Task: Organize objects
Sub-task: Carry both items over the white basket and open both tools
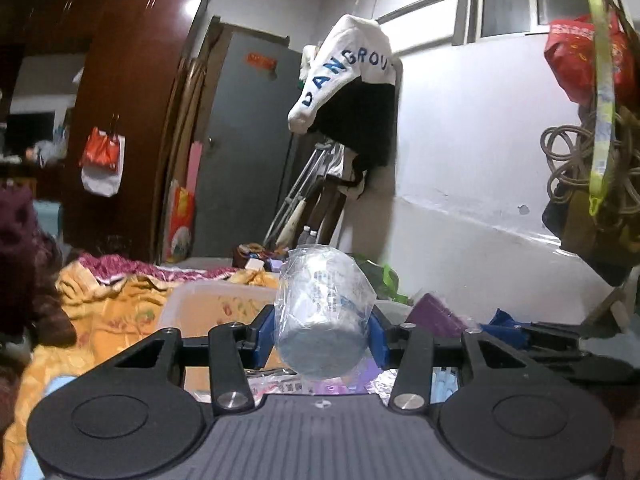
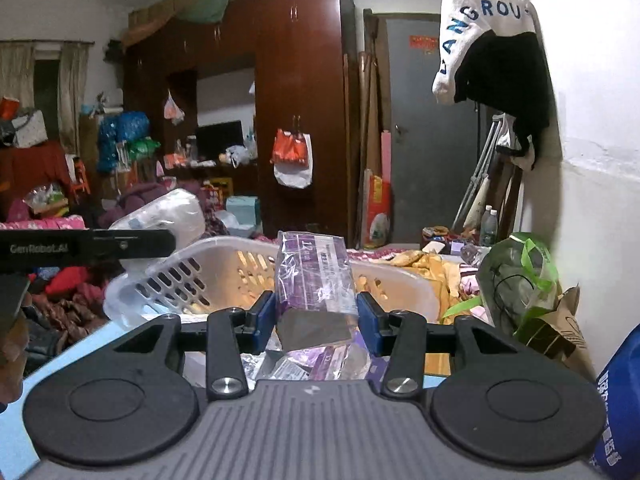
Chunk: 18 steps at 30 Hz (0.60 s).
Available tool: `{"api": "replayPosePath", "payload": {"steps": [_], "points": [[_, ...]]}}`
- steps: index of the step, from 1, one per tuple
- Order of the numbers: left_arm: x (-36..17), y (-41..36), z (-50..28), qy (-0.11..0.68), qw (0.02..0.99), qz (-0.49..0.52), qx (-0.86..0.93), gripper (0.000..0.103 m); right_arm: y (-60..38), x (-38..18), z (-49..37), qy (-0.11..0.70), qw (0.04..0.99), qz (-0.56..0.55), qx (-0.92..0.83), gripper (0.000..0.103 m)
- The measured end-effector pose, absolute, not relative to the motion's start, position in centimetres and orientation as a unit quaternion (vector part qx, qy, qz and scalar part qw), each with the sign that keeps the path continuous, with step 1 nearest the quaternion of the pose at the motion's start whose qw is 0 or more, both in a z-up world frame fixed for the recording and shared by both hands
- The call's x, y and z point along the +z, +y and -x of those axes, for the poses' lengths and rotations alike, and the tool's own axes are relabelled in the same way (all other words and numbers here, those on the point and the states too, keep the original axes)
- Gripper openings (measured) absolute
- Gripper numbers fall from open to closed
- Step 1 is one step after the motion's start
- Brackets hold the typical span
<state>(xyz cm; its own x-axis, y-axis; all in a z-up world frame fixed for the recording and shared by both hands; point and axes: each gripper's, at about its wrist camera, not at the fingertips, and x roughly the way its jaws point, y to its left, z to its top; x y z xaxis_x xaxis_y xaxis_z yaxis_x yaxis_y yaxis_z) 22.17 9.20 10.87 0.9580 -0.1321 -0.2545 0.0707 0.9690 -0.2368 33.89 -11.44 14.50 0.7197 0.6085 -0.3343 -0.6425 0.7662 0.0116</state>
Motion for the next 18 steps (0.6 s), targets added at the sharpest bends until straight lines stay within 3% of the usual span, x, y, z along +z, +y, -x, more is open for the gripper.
{"api": "replayPosePath", "payload": {"steps": [2,4,5,6,7,13,18], "points": [[10.6,9.6,-22.3,0.131,0.981,0.128,-0.059,0.055,-11.1,14.0,-34.0,0.163,0.925,0.053,0.340,0.048],[10.3,10.0,-22.2,0.121,0.982,0.134,-0.048,0.082,-10.8,13.9,-33.8,0.152,0.928,0.058,0.335,0.054],[10.3,10.1,-22.5,0.122,0.983,0.132,-0.035,0.095,-11.0,14.0,-33.4,0.141,0.932,0.060,0.328,0.080],[10.3,10.0,-22.7,0.131,0.983,0.127,-0.017,0.095,-11.0,14.1,-33.3,0.135,0.934,0.061,0.324,0.096],[10.4,9.9,-22.8,0.142,0.982,0.123,-0.006,0.095,-11.5,14.1,-32.7,0.132,0.934,0.058,0.327,0.102],[9.1,9.4,-14.8,0.102,0.989,0.100,-0.025,0.094,-17.8,12.8,-27.3,0.066,0.930,-0.016,0.362,0.103],[3.9,6.4,-11.6,0.155,0.986,0.050,-0.025,0.096,-18.2,6.6,-25.8,0.162,0.926,0.014,0.342,0.103]]}}
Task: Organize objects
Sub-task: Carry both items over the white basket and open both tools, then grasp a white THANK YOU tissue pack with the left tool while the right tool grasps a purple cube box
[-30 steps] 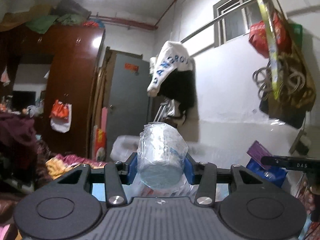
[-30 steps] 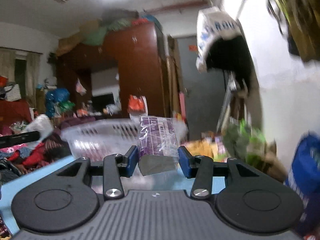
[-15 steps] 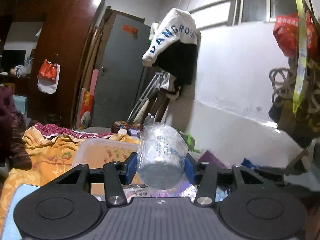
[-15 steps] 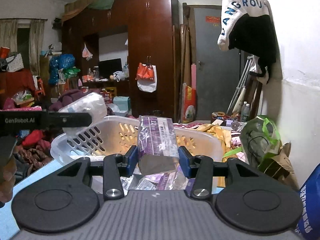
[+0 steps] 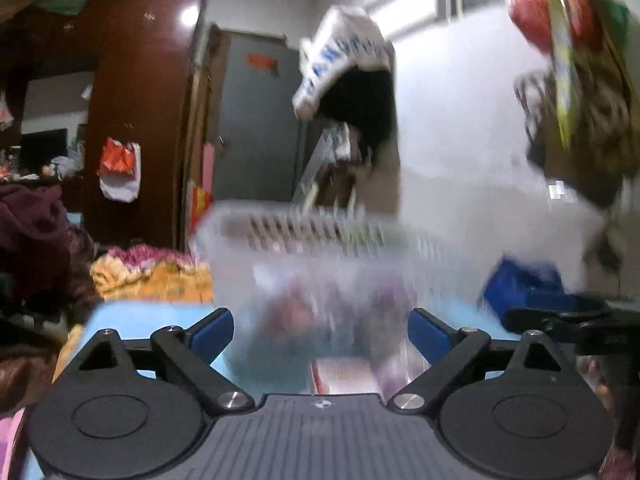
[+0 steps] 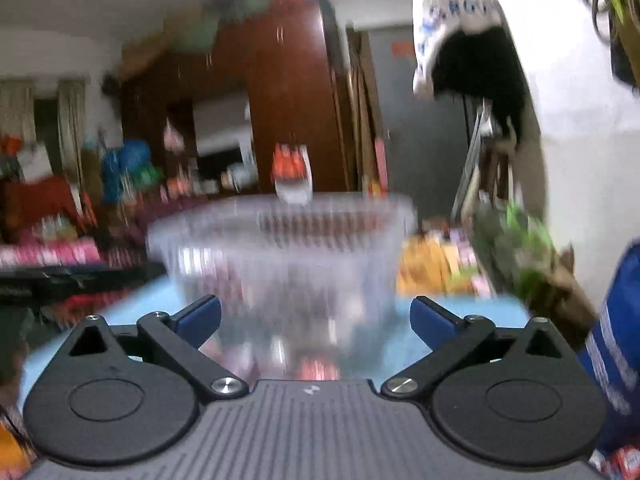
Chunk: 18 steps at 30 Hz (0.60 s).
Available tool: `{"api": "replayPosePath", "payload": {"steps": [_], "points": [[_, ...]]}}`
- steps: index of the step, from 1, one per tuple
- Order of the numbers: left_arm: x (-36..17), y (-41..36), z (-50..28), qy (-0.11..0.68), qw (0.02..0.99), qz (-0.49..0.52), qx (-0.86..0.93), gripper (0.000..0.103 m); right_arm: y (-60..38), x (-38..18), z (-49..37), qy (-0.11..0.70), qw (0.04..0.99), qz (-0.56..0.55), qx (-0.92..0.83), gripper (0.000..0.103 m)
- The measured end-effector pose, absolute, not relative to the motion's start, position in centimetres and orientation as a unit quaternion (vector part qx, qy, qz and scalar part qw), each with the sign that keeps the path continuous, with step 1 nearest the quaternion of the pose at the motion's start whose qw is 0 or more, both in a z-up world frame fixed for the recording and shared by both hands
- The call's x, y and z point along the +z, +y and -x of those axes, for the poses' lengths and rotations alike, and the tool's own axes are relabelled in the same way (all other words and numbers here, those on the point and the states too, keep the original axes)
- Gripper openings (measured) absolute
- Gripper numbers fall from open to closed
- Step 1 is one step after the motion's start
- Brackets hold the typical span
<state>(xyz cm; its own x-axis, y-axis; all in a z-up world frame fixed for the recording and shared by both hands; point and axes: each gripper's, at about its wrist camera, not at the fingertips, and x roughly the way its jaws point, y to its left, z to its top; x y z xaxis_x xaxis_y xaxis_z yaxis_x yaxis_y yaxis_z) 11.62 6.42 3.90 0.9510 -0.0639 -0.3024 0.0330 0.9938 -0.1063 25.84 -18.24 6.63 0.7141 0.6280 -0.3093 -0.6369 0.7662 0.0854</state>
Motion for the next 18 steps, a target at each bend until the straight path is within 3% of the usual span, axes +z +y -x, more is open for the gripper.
{"api": "replayPosePath", "payload": {"steps": [4,6,10,12,14,16,18], "points": [[2.0,5.8,-12.9,0.190,0.981,0.037,-0.024,0.096,-17.4,3.8,-26.0,0.209,0.910,0.036,0.356,0.101],[1.5,6.0,-13.4,0.202,0.978,0.040,-0.019,0.095,-17.1,3.6,-26.3,0.219,0.902,0.030,0.370,0.092],[0.6,5.5,-14.1,0.227,0.973,0.031,-0.031,0.095,-16.3,3.5,-26.2,0.228,0.901,0.041,0.367,0.090],[0.3,4.8,-14.5,0.242,0.970,0.013,-0.026,0.093,-15.8,3.3,-26.0,0.231,0.901,0.047,0.364,0.086],[0.0,4.2,-14.6,0.240,0.970,0.004,-0.023,0.093,-15.6,2.9,-25.5,0.234,0.902,0.062,0.357,0.074],[-0.2,4.0,-14.8,0.255,0.967,-0.005,-0.011,0.086,-15.5,2.6,-25.0,0.236,0.906,0.069,0.345,0.063],[-0.4,3.9,-15.2,0.267,0.964,-0.003,-0.009,0.065,-15.7,2.5,-24.9,0.238,0.906,0.069,0.344,0.053]]}}
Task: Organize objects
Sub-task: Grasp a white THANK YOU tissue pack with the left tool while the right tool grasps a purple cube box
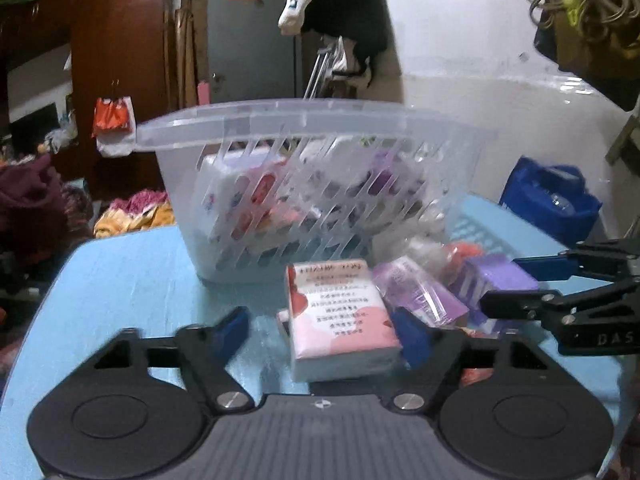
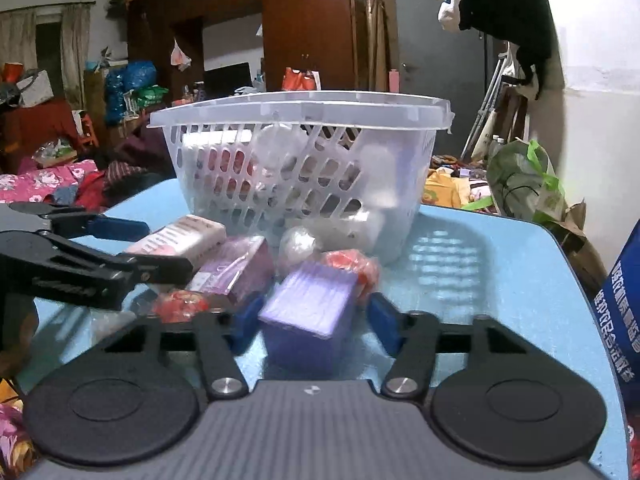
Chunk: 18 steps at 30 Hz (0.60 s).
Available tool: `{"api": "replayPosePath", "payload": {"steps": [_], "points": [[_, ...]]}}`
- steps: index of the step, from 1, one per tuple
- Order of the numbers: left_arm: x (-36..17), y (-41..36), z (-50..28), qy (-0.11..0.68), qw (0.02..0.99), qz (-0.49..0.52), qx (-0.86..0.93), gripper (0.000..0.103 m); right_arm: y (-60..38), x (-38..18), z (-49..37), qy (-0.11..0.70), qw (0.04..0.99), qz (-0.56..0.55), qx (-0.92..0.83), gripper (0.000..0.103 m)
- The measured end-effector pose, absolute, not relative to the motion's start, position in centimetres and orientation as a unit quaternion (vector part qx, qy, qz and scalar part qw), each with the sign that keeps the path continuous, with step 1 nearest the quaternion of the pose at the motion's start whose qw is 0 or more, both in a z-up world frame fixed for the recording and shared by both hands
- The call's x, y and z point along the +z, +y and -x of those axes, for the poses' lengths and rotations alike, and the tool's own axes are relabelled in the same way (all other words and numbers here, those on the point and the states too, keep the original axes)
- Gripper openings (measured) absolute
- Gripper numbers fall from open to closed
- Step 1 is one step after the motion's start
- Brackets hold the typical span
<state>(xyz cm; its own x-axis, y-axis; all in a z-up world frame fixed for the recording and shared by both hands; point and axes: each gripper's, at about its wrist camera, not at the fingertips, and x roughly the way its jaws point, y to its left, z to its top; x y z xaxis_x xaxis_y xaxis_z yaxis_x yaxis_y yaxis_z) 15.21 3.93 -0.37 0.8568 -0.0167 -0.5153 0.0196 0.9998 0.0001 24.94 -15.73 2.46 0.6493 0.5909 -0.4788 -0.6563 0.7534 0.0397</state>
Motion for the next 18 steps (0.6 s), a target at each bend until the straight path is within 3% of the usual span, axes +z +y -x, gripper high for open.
{"api": "replayPosePath", "payload": {"steps": [2,12,18], "points": [[-0.4,4.1,-15.2,0.273,0.962,0.004,-0.011,0.055,-15.9,2.4,-25.0,0.242,0.904,0.064,0.348,0.051],[-0.2,6.5,-12.6,0.182,0.979,0.070,-0.051,0.055,-18.8,2.7,-24.0,0.179,0.912,-0.012,0.368,0.048],[-0.2,6.6,-12.6,0.184,0.979,0.069,-0.055,0.055,-19.5,2.8,-23.6,0.155,0.919,-0.026,0.363,0.048]]}}
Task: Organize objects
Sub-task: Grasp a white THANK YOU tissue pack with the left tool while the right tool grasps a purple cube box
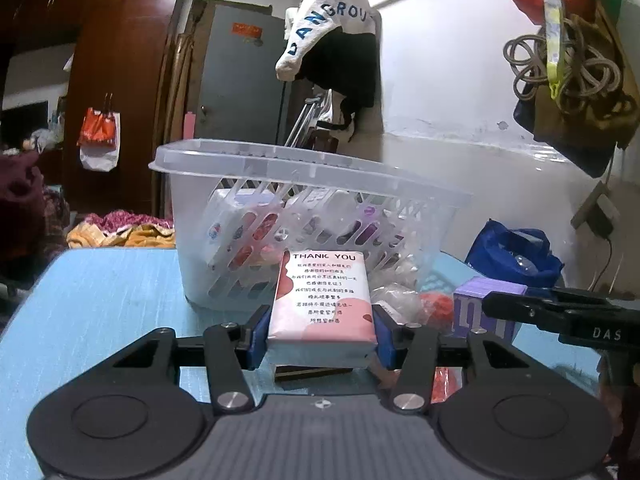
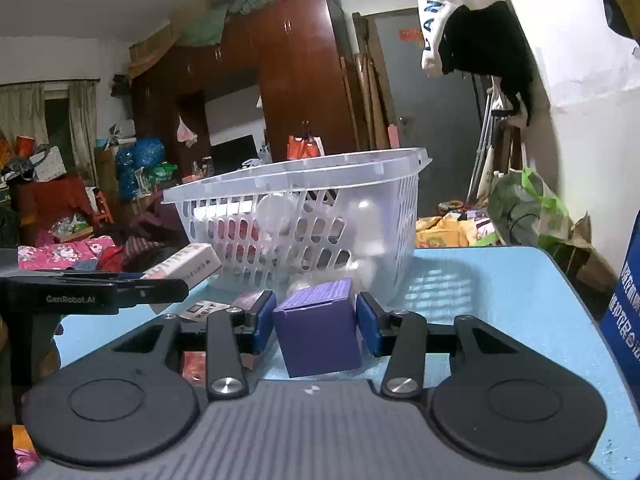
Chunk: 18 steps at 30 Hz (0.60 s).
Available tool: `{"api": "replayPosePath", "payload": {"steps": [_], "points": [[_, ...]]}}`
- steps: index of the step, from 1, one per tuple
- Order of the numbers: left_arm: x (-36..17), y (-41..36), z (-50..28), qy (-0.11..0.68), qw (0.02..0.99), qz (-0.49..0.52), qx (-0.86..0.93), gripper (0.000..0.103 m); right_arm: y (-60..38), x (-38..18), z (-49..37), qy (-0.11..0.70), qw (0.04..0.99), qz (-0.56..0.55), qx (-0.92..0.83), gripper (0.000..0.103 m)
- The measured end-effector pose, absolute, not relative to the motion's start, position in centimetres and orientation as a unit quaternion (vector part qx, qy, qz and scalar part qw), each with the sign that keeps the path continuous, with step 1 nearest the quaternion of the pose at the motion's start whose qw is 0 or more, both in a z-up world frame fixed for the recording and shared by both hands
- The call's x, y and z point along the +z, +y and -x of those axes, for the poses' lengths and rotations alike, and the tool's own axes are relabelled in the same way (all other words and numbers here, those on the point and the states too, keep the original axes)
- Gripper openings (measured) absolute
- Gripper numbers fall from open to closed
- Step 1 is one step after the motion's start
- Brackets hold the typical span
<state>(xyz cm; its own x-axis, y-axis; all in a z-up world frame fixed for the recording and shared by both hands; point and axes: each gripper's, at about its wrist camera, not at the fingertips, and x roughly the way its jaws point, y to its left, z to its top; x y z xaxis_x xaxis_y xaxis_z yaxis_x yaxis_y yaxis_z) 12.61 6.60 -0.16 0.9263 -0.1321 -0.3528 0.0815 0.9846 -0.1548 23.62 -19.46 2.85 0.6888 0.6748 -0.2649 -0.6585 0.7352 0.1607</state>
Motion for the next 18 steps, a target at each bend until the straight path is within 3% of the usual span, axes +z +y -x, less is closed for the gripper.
{"api": "replayPosePath", "payload": {"steps": [18], "points": [[-0.1,6.7,-11.4,0.148,0.985,0.063,-0.057,0.055,-20.9,2.7,-23.5,0.114,0.923,-0.059,0.361,0.047]]}}
